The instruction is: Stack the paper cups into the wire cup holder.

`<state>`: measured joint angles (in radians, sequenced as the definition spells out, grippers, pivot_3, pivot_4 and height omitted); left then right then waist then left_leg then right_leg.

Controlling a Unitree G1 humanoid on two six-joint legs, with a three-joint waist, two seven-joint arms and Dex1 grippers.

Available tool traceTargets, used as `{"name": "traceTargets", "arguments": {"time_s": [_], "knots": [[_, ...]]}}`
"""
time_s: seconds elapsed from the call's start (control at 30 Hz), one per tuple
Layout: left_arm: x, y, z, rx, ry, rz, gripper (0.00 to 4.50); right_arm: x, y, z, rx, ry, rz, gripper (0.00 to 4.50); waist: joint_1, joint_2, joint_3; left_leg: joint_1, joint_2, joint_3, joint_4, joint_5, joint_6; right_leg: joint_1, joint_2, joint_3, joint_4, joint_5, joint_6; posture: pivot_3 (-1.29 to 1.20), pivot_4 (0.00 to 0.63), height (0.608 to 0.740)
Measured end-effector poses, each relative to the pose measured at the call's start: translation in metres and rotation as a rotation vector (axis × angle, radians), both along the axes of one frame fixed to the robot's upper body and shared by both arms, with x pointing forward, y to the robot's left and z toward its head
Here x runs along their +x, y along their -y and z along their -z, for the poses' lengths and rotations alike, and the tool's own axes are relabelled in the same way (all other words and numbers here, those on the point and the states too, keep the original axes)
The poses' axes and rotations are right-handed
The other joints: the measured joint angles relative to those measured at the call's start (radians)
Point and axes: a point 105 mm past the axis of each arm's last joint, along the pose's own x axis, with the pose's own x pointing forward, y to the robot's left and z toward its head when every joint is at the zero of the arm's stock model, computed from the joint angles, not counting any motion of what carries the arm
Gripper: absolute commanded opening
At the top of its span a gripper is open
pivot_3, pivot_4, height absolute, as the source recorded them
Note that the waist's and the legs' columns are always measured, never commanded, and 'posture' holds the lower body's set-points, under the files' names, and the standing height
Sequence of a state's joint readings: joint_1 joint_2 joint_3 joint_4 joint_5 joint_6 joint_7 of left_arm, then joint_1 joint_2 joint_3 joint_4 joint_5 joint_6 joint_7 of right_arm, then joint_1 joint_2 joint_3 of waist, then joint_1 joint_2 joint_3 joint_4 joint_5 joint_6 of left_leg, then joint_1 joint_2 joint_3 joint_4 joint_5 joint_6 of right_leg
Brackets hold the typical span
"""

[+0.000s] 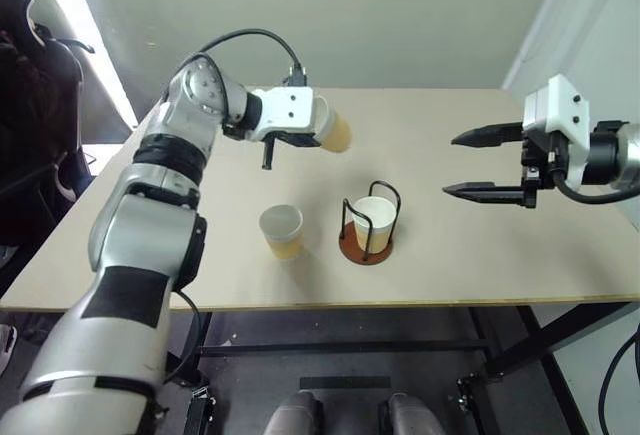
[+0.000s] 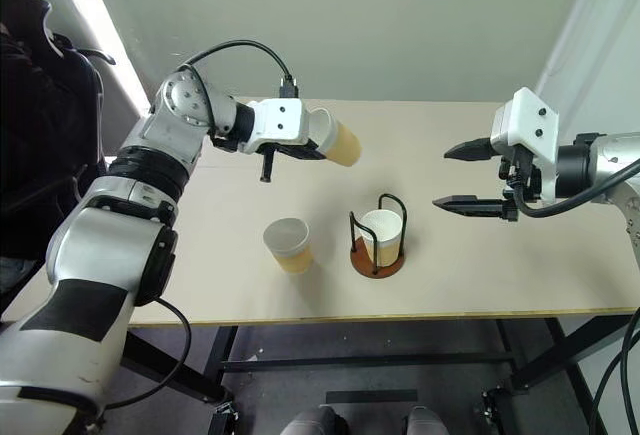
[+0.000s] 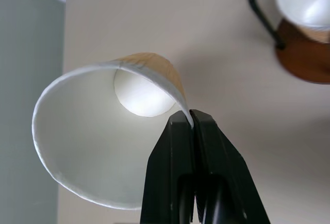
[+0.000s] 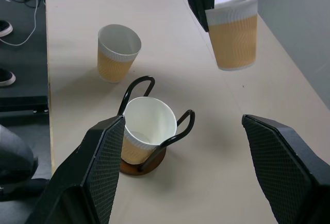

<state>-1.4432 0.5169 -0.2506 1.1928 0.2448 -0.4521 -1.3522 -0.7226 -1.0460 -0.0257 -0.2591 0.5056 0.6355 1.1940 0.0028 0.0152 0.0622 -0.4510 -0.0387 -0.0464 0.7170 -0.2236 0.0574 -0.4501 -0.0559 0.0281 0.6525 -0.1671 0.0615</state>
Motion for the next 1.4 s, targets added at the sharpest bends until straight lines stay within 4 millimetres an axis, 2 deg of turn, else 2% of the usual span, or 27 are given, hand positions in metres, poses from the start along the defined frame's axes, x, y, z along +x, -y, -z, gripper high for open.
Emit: {"name": "traceTargets", "arguments": {"time_s": [0.2, 0.23, 0.3, 0.43, 0.67, 0.93, 0.97, 1.4], "knots": [[-0.015, 0.006, -0.014, -0.058, -0.102, 0.078, 0.06, -0.001, 0.0, 0.001, -0.001, -0.011, -0.007, 3.66, 0.0, 0.0, -0.002, 0.0, 0.001, 0.002, 0.003, -0.002, 0.004, 0.0, -0.003, 0.003, 0.0, 0.0, 0.002, 0.0, 0.0, 0.74], [-0.017, 0.008, -0.016, -0.071, -0.117, 0.087, 0.06, -0.001, 0.0, 0.001, 0.001, -0.013, -0.008, 3.66, 0.0, 0.001, -0.002, 0.0, 0.0, 0.005, 0.002, -0.002, 0.004, -0.001, 0.0, 0.001, 0.001, 0.0, 0.002, 0.0, 0.0, 0.74], [-0.02, 0.012, -0.024, -0.105, -0.137, 0.11, 0.06, 0.001, -0.002, 0.003, 0.014, -0.022, -0.012, 3.66, -0.001, 0.001, -0.003, -0.001, 0.001, 0.003, 0.004, -0.003, 0.005, -0.001, -0.004, 0.003, 0.0, 0.0, 0.002, 0.0, 0.0, 0.74], [-0.026, 0.02, -0.041, -0.168, -0.147, 0.141, 0.06, 0.006, -0.009, 0.003, 0.042, -0.031, -0.034, 3.66, -0.005, 0.002, -0.005, 0.0, 0.0, 0.006, 0.003, -0.003, 0.005, -0.001, 0.0, 0.001, 0.0, 0.001, 0.003, 0.0, 0.0, 0.74], [-0.036, 0.027, -0.049, -0.166, -0.186, 0.171, 0.06, 0.009, -0.019, 0.004, 0.073, -0.039, -0.05, 3.66, -0.006, 0.003, -0.007, 0.0, 0.001, 0.004, 0.004, -0.004, 0.006, -0.001, -0.002, 0.002, -0.001, 0.001, 0.003, 0.0, 0.0, 0.74], [-0.046, 0.022, -0.036, -0.078, -0.25, 0.185, 0.06, 0.014, -0.021, 0.004, 0.08, -0.014, -0.022, 3.66, -0.005, 0.005, -0.009, 0.0, 0.0, 0.003, 0.004, -0.004, 0.005, -0.001, 0.001, 0.0, -0.002, 0.002, 0.002, 0.0, 0.0, 0.74], [-0.047, 0.023, -0.035, -0.073, -0.256, 0.192, 0.06, 0.015, -0.02, 0.005, 0.077, -0.011, -0.014, 3.66, -0.003, 0.006, -0.009, -0.001, 0.001, 0.002, 0.005, -0.004, 0.005, 0.0, -0.003, 0.002, -0.002, 0.002, 0.003, 0.0, 0.0, 0.74], [-0.056, 0.034, -0.012, 0.018, -0.342, 0.251, 0.06, 0.009, -0.021, 0.026, 0.05, -0.046, 0.022, 3.66, -0.004, 0.006, -0.01, -0.001, 0.0, 0.005, 0.005, -0.004, 0.006, 0.001, 0.0, 0.001, -0.005, 0.004, 0.005, 0.0, 0.0, 0.74]]}}
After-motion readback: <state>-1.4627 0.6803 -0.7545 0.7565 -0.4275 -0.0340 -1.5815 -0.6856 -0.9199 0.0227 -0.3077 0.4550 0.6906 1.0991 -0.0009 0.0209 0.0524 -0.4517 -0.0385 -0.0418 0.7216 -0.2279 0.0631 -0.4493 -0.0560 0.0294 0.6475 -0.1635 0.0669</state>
